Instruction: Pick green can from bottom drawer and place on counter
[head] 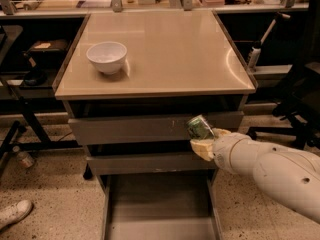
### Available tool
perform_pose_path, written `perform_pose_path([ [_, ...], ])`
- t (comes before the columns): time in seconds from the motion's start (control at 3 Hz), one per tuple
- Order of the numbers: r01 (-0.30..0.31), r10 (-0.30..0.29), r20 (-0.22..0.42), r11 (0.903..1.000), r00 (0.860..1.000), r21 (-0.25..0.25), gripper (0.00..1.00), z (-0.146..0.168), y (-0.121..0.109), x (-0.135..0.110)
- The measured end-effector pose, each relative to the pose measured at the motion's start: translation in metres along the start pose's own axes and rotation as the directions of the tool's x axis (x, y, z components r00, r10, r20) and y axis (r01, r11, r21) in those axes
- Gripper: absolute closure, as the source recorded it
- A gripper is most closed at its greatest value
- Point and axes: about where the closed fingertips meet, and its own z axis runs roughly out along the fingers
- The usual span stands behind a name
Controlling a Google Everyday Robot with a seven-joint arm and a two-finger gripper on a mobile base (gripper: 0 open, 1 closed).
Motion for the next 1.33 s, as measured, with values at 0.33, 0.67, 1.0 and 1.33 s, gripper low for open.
perform_pose_path([
  [0.33,0.010,-0.011,0.057,0.9997,0.998,0.021,1.00,-0.007,-0.008,-0.024],
  [0.67,-0.003,-0.008,0.166,0.9976,0.986,0.069,1.00,-0.025,-0.029,-0.067],
  [1.0,-0.047,0.023,0.264,0.9954,0.964,0.083,1.00,-0.037,-0.047,-0.105],
  [1.33,-0.059,0.030,0.351,0.9956,0.936,0.073,1.00,-0.043,-0.058,-0.143],
])
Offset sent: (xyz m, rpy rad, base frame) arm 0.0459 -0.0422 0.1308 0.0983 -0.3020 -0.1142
